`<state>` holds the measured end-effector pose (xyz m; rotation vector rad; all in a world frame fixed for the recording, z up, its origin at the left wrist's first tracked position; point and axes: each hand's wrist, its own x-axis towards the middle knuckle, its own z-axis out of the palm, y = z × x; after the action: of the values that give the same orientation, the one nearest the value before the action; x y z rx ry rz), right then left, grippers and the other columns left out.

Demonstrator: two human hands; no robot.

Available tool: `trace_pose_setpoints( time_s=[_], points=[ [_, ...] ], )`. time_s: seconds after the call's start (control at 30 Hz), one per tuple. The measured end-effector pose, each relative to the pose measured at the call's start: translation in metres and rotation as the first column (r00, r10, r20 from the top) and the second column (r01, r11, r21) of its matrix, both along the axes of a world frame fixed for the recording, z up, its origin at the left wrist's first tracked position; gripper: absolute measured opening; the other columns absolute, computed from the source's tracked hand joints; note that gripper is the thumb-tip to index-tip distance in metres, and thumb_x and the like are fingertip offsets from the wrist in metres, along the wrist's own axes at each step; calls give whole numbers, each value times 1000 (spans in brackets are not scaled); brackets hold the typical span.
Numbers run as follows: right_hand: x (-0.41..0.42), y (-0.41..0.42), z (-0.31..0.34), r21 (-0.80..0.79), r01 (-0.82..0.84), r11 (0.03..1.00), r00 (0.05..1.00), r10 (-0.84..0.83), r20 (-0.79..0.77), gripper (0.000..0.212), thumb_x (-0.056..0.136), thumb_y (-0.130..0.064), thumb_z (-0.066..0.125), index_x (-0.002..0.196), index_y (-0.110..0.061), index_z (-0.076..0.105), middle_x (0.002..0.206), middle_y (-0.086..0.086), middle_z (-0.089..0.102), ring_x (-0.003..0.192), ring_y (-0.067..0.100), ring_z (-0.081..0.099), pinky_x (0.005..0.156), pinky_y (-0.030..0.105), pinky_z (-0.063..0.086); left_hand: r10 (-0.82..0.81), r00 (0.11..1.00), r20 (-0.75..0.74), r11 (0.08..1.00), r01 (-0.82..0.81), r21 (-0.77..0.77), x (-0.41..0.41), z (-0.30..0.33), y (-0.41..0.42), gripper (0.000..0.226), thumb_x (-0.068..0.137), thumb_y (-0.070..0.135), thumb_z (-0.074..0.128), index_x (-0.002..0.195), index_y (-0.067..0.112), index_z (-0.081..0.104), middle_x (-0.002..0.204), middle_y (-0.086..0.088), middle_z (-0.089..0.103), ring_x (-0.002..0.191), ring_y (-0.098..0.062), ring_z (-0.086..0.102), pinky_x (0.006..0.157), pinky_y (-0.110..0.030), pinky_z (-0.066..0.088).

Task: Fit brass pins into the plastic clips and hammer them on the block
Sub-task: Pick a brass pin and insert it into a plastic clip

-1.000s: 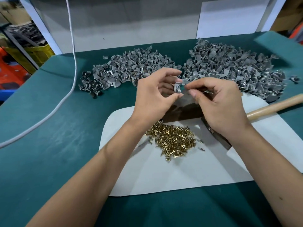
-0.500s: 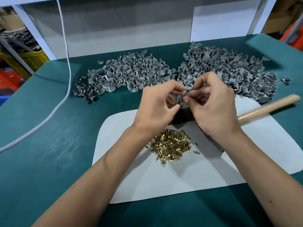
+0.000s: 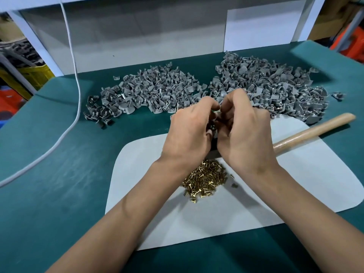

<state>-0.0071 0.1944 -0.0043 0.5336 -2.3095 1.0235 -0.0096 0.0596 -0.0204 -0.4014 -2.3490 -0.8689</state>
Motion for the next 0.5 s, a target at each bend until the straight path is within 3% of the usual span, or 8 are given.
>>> trace_pose_setpoints(
  time_s=[0.2, 0.33, 0.5],
  points=[
    [-6, 8, -5, 1, -81, 997, 996, 81, -33, 29, 83, 4, 70, 108, -7, 59, 84, 2, 70, 77, 18, 68, 70, 39, 58, 52, 998, 36, 990, -56, 130, 0, 1, 1, 45, 64, -11, 73, 99, 15, 60, 84, 8, 68, 69, -5, 61, 63, -26, 55],
    [-11, 14, -5, 9, -152, 988, 988, 152, -21, 35, 82, 6, 74, 110, -10, 62, 92, 1, 73, 87, 11, 71, 77, 28, 59, 59, 994, 89, 977, -76, 201, 0, 3, -3, 45, 66, -9, 79, 101, 15, 61, 87, 5, 70, 69, -8, 64, 64, -23, 56],
    [-17, 18, -8, 39, -138, 990, 986, 141, -91, 21, 84, 3, 76, 102, -7, 74, 93, 2, 75, 85, 14, 71, 79, 31, 59, 15, 991, 134, 961, -51, 271, 2, 6, -1, 41, 69, -3, 84, 100, 13, 63, 86, 5, 72, 69, -8, 67, 63, -17, 55]
  ],
)
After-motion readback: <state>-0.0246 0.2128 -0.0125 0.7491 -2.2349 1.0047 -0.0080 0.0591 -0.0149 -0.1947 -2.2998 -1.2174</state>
